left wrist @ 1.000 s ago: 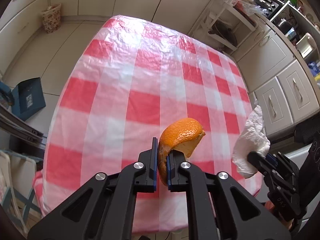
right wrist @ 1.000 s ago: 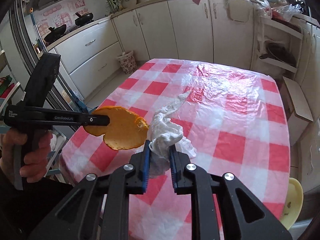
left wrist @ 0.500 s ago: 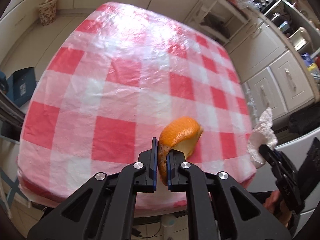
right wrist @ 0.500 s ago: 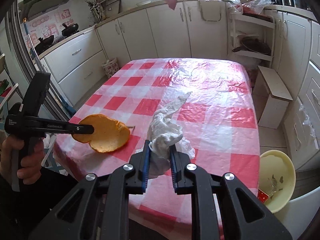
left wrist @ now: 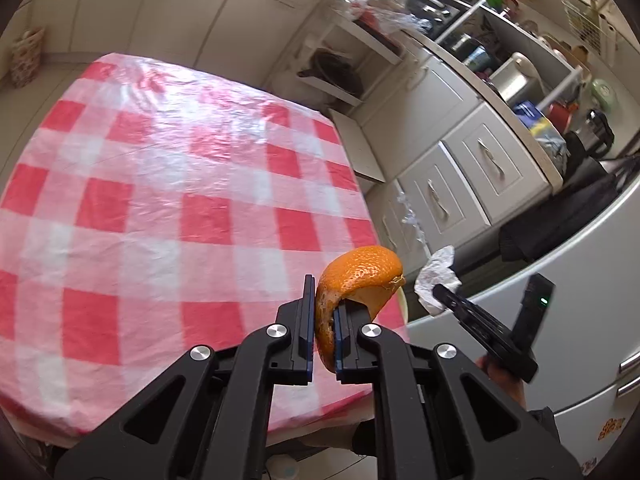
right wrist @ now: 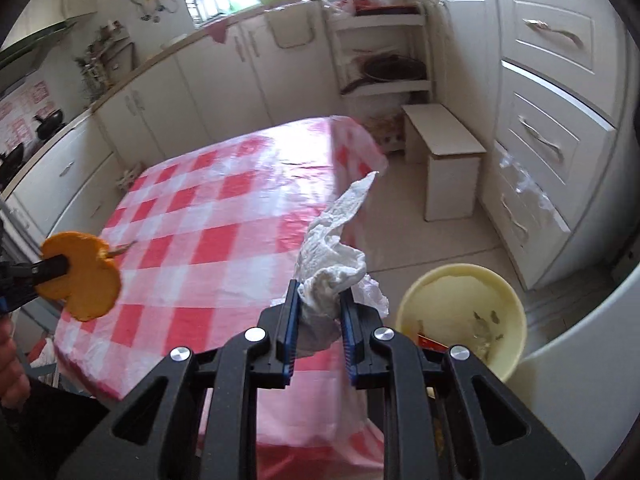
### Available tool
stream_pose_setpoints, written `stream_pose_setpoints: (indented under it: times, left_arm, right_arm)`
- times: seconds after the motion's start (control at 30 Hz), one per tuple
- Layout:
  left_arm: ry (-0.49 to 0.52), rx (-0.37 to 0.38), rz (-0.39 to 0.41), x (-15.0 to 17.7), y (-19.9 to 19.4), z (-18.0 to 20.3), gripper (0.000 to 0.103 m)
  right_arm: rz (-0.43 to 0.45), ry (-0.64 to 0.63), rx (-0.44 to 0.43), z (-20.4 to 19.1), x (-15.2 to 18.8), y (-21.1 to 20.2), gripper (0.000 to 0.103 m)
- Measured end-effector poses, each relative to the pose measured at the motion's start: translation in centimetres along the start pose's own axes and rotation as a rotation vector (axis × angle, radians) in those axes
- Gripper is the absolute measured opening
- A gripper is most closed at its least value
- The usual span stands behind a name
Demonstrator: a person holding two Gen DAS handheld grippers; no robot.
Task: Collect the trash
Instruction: 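Drop the white tissue into the bucket with right gripper while left carries the peel, then open the left gripper over the yellow bucket to drop the large peel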
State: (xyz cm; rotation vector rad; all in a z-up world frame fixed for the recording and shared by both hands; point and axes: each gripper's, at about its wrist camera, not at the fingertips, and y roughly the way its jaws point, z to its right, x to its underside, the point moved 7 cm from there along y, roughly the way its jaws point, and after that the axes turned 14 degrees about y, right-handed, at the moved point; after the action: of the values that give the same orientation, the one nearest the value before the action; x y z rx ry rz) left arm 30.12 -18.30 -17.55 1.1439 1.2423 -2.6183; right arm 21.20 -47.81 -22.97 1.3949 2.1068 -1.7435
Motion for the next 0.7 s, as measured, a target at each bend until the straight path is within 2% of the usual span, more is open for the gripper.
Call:
stream_pose_setpoints:
  times: [0.07,0.13,0.2,0.27,0.4,0.53,0.7]
  left_arm:
    - [0.019,0.017,-0.014,-0.4,1.5,1.6,0.007]
    - [0.032,0.036,-0.033,-0.8,3.3,3.5,0.007]
    - [0.052,0.047,-0.053,-0.9,5.0,5.4,0.007]
    - [0.065,0.055,-0.071,-0.9,6.9,7.4,0.007]
    - [0.093,0.059,-0.108,-0.7,11.0,11.2,0.007]
    - [0.115,0.05,-0.173,-0.1,16.0,14.7,0.007]
    - [0.12,0.007,-0.25,0.9,22.5,17.6,0.007]
  right_arm:
    - [-0.052,0.059,0.069,3.2,-0.7,2.0,0.024]
    - [-0.118,0.112,0.115,5.8,-0.9,4.0,0.046]
    - [-0.171,0.177,0.153,8.5,-1.3,5.7,0.051]
    - [-0.159,0.225,0.162,10.0,-2.8,5.7,0.055]
    - [-0.009,0.261,0.056,9.6,-7.0,2.5,0.07]
    - [0.129,0.319,-0.095,8.6,-9.9,-1.2,0.074]
    - [0.273,0.279,-0.134,7.6,-12.2,-4.8,0.08]
